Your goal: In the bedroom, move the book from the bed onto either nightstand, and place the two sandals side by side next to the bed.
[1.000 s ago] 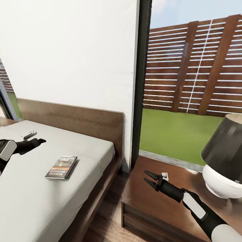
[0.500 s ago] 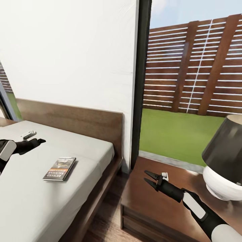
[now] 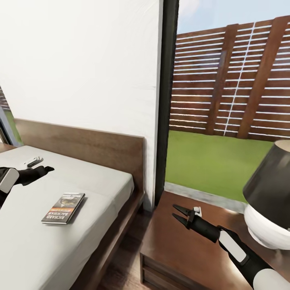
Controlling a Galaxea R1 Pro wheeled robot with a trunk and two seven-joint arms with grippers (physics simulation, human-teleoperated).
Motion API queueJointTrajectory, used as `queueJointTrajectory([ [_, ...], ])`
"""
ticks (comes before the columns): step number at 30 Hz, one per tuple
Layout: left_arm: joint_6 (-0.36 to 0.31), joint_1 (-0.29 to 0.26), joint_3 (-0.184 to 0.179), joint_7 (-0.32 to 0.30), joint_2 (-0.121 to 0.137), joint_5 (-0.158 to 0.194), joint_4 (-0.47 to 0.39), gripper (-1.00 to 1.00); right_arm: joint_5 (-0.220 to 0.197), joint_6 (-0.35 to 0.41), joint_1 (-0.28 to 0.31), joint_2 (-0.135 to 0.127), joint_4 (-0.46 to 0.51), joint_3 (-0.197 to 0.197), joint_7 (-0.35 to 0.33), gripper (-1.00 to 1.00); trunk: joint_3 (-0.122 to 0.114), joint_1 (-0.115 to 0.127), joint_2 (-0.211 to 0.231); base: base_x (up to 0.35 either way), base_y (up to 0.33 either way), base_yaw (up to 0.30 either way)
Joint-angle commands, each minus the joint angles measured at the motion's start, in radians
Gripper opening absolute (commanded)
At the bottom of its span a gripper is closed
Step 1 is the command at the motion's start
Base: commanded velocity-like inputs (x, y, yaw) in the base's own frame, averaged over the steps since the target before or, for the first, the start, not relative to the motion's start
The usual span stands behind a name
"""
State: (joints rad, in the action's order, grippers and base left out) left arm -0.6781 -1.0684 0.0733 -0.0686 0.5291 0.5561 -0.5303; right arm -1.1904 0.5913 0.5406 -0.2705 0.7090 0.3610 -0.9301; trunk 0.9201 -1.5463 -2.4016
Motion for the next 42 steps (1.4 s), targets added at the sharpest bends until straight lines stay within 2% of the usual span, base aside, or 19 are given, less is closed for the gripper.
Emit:
queueJointTrajectory([
  [1,-0.006,-0.001,0.005,-0.004,-0.001,-0.004,0.0,1.0,-0.011,0.007,0.001,-0.001,0.0,0.004,0.0,1.0,0.001,0.0,0.0,0.099,-0.06,0.0],
  [20,-0.006,0.0,0.006,-0.004,0.003,-0.005,0.0,1.0,-0.009,0.008,0.001,-0.001,-0.001,0.004,0.001,1.0,0.001,0.0,0.0,0.021,-0.012,0.0],
  [37,-0.006,0.0,0.005,-0.005,0.023,-0.004,0.002,1.0,-0.009,0.009,0.001,-0.001,0.002,0.005,-0.007,1.0,0.001,0.0,0.0,0.0,0.0,0.0],
  [42,-0.006,0.0,0.002,-0.005,0.027,-0.005,0.006,1.0,-0.009,0.009,0.001,0.013,0.004,0.004,-0.009,1.0,0.001,0.0,0.0,0.0,0.0,0.0],
])
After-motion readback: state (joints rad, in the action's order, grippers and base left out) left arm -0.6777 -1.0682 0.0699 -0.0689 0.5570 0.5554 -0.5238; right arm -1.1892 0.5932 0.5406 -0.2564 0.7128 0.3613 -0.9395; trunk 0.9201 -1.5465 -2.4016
